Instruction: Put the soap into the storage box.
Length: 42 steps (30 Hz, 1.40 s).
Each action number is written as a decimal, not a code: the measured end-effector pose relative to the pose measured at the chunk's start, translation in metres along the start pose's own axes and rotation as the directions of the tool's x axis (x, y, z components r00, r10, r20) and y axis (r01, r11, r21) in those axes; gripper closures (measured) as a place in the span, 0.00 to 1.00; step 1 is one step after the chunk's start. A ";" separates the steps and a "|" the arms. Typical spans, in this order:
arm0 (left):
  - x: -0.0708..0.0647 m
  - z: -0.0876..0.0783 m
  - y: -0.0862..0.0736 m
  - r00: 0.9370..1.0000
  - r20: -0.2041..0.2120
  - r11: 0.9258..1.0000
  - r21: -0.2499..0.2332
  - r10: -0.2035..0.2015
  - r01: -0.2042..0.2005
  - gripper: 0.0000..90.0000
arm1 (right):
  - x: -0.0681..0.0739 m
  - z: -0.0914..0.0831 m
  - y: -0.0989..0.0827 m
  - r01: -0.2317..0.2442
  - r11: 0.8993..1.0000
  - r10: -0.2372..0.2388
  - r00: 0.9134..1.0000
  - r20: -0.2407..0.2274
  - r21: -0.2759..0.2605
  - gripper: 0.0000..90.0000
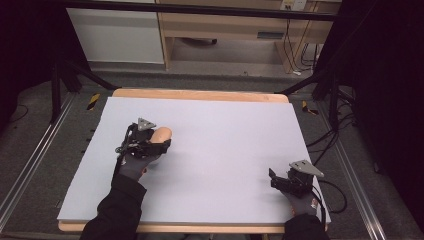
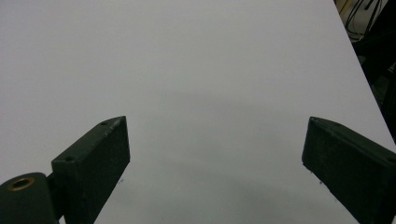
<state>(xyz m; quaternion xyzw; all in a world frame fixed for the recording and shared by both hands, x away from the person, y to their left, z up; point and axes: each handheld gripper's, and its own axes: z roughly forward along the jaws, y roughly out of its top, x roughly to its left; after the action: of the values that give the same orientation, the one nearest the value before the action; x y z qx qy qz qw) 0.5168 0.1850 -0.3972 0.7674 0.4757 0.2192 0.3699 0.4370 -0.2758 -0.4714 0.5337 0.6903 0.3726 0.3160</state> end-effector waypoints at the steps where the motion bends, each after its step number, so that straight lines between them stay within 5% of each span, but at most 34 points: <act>1: 0.000 0.000 0.000 1.000 0.000 1.000 0.000 0.000 0.000 0.35 | 0.000 0.000 0.000 0.000 1.000 0.000 1.000 0.000 0.000 0.09; 16: 0.015 0.013 -0.010 0.998 -0.040 0.999 0.020 -0.038 0.039 0.35 | 0.000 0.001 -0.001 0.001 1.000 -0.001 1.000 0.001 0.004 0.09; 42: 0.022 0.023 -0.023 0.997 -0.060 0.998 0.053 -0.041 0.044 0.35 | 0.001 0.001 -0.001 -0.003 1.000 0.003 1.000 -0.002 0.010 0.09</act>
<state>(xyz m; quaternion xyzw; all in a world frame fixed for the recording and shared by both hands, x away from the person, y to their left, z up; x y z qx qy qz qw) 0.5294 0.2027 -0.4294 0.7599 0.5086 0.2209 0.3392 0.4371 -0.2752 -0.4733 0.5361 0.6915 0.3702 0.3121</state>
